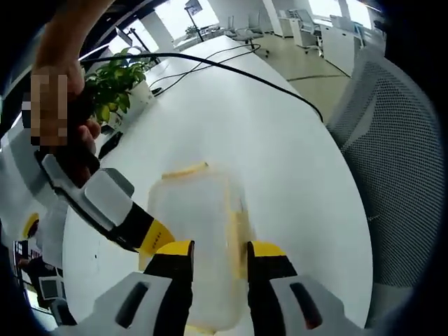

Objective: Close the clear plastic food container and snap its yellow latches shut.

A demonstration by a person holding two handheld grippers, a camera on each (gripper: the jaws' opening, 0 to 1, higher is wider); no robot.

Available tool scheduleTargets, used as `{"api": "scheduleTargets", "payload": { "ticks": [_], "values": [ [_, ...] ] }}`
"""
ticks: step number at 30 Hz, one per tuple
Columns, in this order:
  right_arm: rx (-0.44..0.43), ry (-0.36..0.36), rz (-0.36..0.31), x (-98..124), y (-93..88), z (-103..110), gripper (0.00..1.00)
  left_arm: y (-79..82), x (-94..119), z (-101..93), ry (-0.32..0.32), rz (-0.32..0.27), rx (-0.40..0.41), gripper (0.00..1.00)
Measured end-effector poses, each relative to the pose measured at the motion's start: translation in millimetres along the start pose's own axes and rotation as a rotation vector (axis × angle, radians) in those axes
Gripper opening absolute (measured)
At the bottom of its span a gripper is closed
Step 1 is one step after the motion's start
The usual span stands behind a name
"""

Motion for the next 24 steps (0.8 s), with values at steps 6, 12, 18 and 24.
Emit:
{"api": "scheduleTargets", "payload": {
  "ticks": [6, 12, 18, 24],
  "values": [
    [-0.005, 0.012, 0.005, -0.2, -0.8, 0.5, 0.42, 0.5, -1.0, -1.6, 0.018, 0.008, -0.003, 0.24],
    [-0.002, 0.006, 0.013, -0.5, -1.0, 2.5, 0.4, 1.5, -1.9, -1.5, 0.033, 0.003, 0.022, 0.23],
    [-0.027, 0.018, 0.034, -1.1, -3.3, 3.2, 0.36, 4.7, 0.8, -1.0, 0.048, 0.001, 0.009, 0.2],
    [-0.081, 0.015, 0.025, -5.4, -2.5, 0.7, 0.33, 0.8, -3.8, -0.5, 0.051, -0.014, 0.015, 0.19]
  ]
}}
Point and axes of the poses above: the point that each gripper's makers call its tool centre point, and the gripper's own axes: x roughly backward along the fingers, z roughly to its left, y roughly out of its top, the point moved 4 cm from there along x, roughly backward along the fingers, and after that the axes turned 10 degrees about -y, right-handed, at the moved point
